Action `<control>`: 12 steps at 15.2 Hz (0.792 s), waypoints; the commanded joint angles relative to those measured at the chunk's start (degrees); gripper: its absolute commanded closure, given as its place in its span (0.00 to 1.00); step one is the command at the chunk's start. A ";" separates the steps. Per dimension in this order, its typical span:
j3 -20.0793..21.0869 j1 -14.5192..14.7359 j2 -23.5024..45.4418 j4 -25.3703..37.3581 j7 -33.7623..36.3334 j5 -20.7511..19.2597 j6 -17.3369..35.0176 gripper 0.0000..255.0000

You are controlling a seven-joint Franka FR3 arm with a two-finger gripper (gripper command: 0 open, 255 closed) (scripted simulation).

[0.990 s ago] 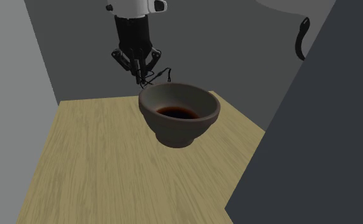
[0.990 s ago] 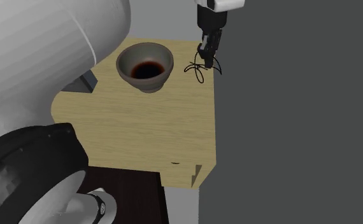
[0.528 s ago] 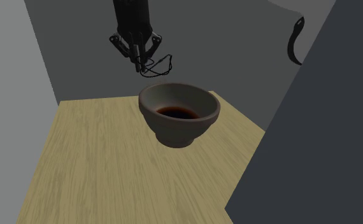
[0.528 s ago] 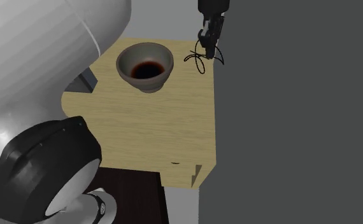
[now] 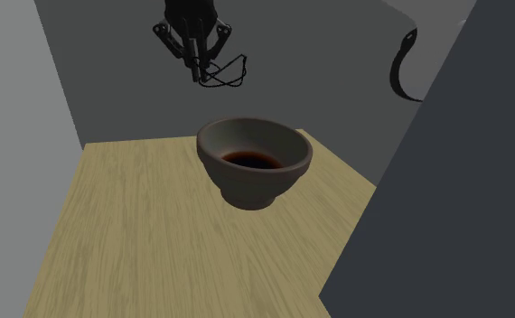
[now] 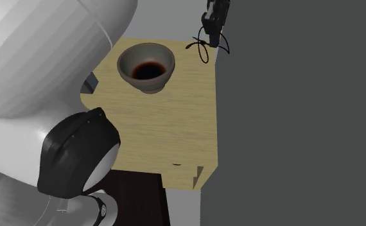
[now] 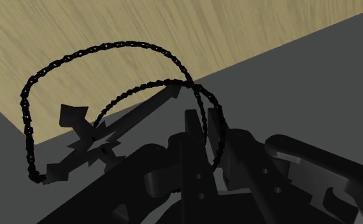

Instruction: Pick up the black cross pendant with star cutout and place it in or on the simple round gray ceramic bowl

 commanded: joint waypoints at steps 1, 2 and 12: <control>-0.71 3.00 1.87 5.10 -0.43 -1.94 -3.25 1.00; -1.15 4.60 2.82 7.66 -0.71 -2.95 -4.77 1.00; 3.73 -0.90 -5.66 -1.56 3.76 3.86 -3.94 1.00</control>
